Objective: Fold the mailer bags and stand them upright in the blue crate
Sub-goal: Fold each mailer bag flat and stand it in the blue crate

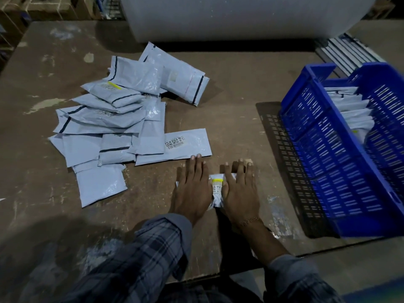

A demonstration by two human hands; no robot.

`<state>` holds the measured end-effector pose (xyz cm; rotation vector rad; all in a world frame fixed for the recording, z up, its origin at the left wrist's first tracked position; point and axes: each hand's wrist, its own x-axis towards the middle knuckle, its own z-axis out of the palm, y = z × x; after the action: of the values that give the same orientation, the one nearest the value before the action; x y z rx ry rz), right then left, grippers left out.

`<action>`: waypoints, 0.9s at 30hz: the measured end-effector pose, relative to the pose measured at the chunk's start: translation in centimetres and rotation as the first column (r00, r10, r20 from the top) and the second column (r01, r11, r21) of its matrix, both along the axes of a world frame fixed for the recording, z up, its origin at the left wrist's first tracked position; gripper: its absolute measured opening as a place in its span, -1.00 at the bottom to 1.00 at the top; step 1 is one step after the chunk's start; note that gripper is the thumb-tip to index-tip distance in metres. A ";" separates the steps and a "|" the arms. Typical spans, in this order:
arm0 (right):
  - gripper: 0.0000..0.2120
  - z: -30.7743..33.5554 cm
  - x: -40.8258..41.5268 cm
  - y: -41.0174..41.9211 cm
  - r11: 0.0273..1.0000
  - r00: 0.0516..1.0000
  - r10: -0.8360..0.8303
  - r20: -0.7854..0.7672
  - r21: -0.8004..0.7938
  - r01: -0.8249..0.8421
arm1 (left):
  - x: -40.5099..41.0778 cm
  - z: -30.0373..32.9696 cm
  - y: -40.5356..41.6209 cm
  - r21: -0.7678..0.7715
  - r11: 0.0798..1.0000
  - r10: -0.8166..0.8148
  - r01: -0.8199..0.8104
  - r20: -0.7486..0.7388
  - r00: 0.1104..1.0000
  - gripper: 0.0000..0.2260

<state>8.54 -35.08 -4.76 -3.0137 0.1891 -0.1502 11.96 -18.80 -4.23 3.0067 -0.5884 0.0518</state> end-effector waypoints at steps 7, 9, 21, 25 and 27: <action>-0.46 -0.2 1.5 -0.7 0.998 0.999 0.037 -0.026 0.042 -0.036 | -2.0 0.2 -0.4 0.003 1.000 -0.018 0.019 -0.051 0.999 -0.36; -0.45 -0.2 1.6 -0.9 0.998 0.998 0.049 -0.032 0.049 -0.048 | -1.8 0.0 0.2 -0.049 0.997 -0.060 0.058 -0.043 0.997 -0.37; -0.47 0.1 0.0 -0.4 0.999 0.998 0.025 -0.052 0.049 -0.022 | -0.5 -0.2 1.5 -0.014 0.991 -0.136 0.136 -0.087 0.987 -0.38; -0.42 0.5 0.5 -0.6 0.996 0.993 0.056 -0.101 0.070 -0.049 | -0.4 -0.6 1.7 -0.078 0.977 -0.210 0.201 -0.127 0.970 -0.33; -0.39 0.6 0.4 -1.0 0.993 0.990 0.083 -0.118 0.098 -0.071 | 0.1 -0.7 2.7 -0.102 0.968 -0.244 0.230 -0.145 0.959 -0.30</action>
<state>8.90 -36.11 -4.13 -2.9325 0.0878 0.0492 12.04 -16.07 -4.95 2.8025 -0.8988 -0.1683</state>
